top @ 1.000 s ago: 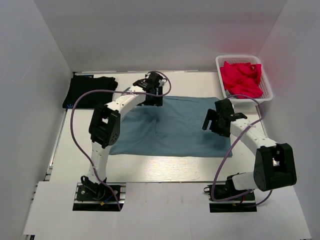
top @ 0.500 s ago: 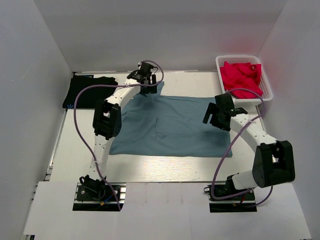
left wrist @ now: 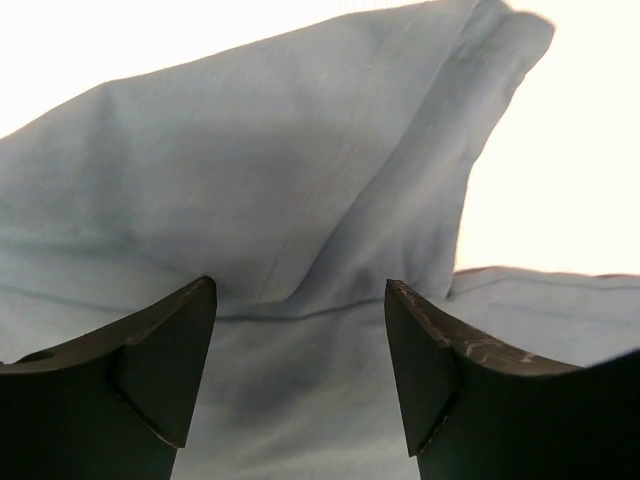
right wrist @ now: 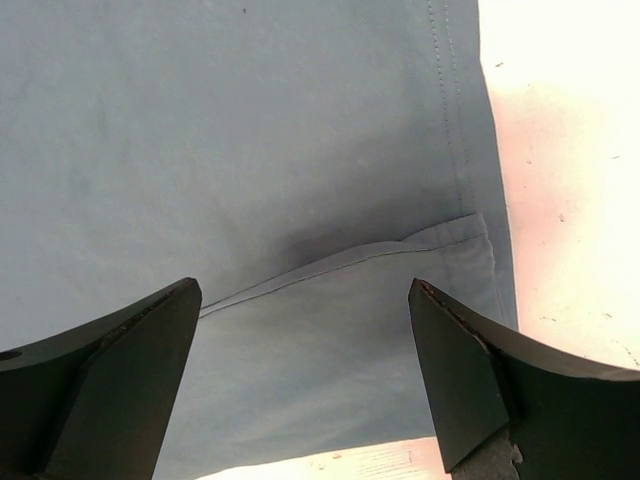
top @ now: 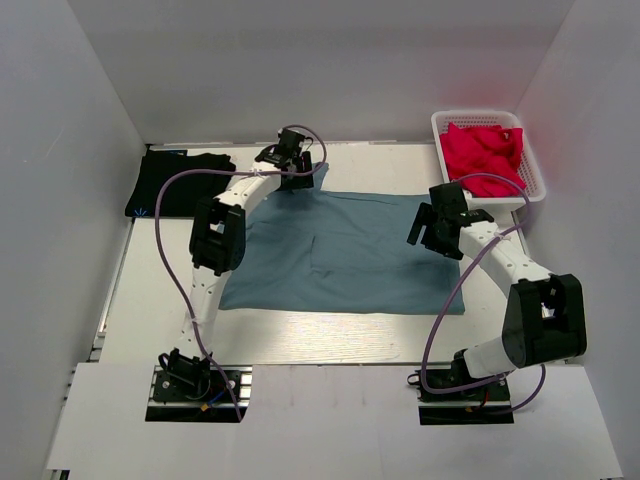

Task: Fold and stack the t-shirts
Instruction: Fold the flattened tshirt in 1/3 of the way, then grap the side of the flattened tshirt furthest away from the robot with both arms

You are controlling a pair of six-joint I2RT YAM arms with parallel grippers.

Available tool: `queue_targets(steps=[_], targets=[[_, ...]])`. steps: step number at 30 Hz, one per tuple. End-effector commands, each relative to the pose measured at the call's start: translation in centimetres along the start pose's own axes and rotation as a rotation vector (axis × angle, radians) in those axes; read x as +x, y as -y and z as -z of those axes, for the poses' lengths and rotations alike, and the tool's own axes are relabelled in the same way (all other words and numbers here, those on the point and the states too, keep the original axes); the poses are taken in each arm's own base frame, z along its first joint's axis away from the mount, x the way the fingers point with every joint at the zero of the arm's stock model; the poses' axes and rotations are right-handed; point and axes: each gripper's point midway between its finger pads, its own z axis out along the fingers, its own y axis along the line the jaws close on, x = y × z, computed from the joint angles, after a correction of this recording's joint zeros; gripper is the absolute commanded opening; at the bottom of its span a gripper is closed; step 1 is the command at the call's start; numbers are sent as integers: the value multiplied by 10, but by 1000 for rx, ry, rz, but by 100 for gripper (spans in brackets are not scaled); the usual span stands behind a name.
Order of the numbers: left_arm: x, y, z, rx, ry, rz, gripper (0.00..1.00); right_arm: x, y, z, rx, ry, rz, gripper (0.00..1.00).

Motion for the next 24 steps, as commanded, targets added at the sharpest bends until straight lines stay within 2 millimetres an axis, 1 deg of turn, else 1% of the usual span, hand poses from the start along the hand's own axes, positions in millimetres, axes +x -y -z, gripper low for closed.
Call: queue_targets(steps=[1,2,3,4,6,7,8,9,12,13,14,15,16,18,19,20,21,22,23,24], targets=[[-26,10,-2,62,74,42,78,-14,5,4,31,33,-13,90],[-29,11,-2,67,86,44,75,-14,5,3,33,32,-14,90],[-24,13,-5,73,74,56,72,-13,9,2,45,27,-15,90],[-24,13,-5,73,74,56,71,-15,8,3,44,33,-11,90],[-28,11,-8,81,81,73,64,-14,11,3,51,29,-14,90],[-24,10,-13,77,71,72,64,-14,11,3,50,32,-16,90],[-28,13,-11,89,78,72,62,-14,11,3,50,32,-14,90],[-30,7,-12,84,79,79,59,-15,11,4,49,34,-15,90],[-26,6,-13,80,70,87,43,-16,13,3,52,36,-17,90],[-33,9,-8,89,89,99,31,-15,14,2,57,32,-22,90],[-29,9,-9,94,78,97,25,-16,14,2,57,35,-23,90],[-35,10,-3,99,90,99,19,-17,15,1,62,37,-33,90],[-31,9,-5,95,81,98,9,-20,14,0,63,38,-36,90],[-40,11,7,104,102,101,4,-26,12,-1,73,51,-54,90],[-44,6,9,101,112,108,1,-32,10,-2,70,61,-62,90],[-49,7,13,105,122,109,0,-39,6,-1,67,76,-72,90],[-58,6,23,103,146,104,0,-41,6,-5,74,77,-85,90],[-56,2,25,87,141,93,0,-46,3,-6,72,76,-87,90],[-63,-3,31,84,155,102,0,-53,-3,-6,71,79,-97,90],[-64,-4,35,84,159,89,0,-56,-3,-8,85,81,-108,90]])
